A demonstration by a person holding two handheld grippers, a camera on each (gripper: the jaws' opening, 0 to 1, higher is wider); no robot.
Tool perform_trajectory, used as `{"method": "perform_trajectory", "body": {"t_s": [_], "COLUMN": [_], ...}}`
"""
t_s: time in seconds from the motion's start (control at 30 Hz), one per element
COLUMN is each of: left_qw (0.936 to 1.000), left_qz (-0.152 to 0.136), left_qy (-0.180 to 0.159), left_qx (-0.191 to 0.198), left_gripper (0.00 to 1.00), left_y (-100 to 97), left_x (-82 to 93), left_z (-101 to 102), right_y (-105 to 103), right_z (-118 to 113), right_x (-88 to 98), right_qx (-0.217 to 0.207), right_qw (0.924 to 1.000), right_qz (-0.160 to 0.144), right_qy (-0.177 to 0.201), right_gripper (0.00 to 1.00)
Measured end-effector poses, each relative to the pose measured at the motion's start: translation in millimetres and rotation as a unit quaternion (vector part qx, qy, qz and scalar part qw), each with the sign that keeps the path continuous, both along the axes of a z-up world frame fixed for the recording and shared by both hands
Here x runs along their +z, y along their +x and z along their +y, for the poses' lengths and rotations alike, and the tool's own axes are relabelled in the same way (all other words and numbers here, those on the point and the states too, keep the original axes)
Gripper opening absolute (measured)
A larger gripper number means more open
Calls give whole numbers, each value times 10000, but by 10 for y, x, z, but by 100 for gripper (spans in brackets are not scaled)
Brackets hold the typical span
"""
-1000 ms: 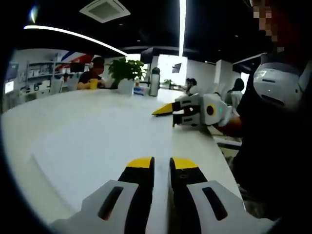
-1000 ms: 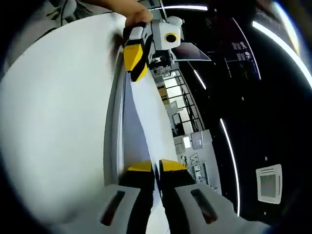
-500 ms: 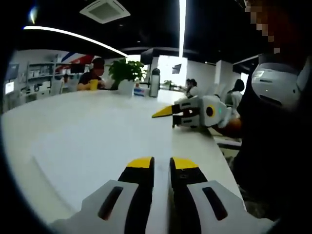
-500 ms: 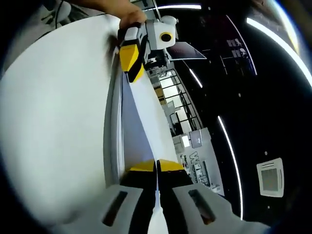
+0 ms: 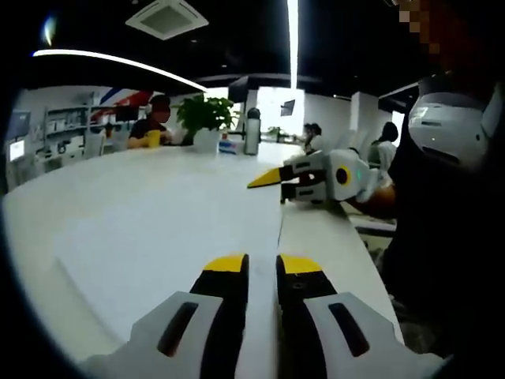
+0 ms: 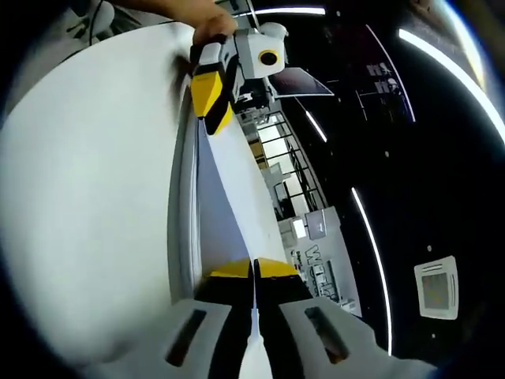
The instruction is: Grasp the top corner of one sheet in the document stack and pull a single sheet out from the document stack, separating that one sheet from the rest and lifting it clear until the single sheet is fully removed from the stack
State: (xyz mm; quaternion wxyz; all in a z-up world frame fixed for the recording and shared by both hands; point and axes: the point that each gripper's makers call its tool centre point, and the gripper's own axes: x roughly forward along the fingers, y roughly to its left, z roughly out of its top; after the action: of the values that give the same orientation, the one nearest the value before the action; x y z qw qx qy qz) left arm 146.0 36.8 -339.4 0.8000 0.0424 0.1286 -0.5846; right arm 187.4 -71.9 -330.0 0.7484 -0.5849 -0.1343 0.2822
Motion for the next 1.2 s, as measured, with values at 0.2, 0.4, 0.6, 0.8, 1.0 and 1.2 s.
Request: {"method": "perform_trajectory", "body": {"t_s": [0.2, 0.4, 0.6, 0.8, 1.0, 1.2], "left_qw": [9997, 9994, 9959, 9897, 9826, 9769], "left_qz": [188, 122, -343, -582, -815, -1043], "left_qy": [-15, 58, 327, 401, 148, 303], "left_qx": [144, 323, 772, 1249, 1662, 1842], "left_gripper": [17, 19, 24, 30, 32, 33], "left_y": [26, 29, 29, -27, -206, -440], "left_x": [-1, -3, 77, 262, 485, 519], "left_z": [3, 14, 111, 238, 374, 479], "right_y": [-3, -3, 4, 2, 13, 19], "right_z": [-2, -5, -7, 20, 23, 34], "right_x": [1, 6, 19, 12, 23, 26], "right_qx": [-9, -23, -61, -57, -56, -61], "right_qw": [10000, 9999, 9994, 9999, 9999, 9998], "right_qz": [9, 53, 145, -39, -92, -195], "right_qy": [22, 126, 314, 113, 54, -67], "right_gripper": [2, 2, 2, 2, 2, 2]}}
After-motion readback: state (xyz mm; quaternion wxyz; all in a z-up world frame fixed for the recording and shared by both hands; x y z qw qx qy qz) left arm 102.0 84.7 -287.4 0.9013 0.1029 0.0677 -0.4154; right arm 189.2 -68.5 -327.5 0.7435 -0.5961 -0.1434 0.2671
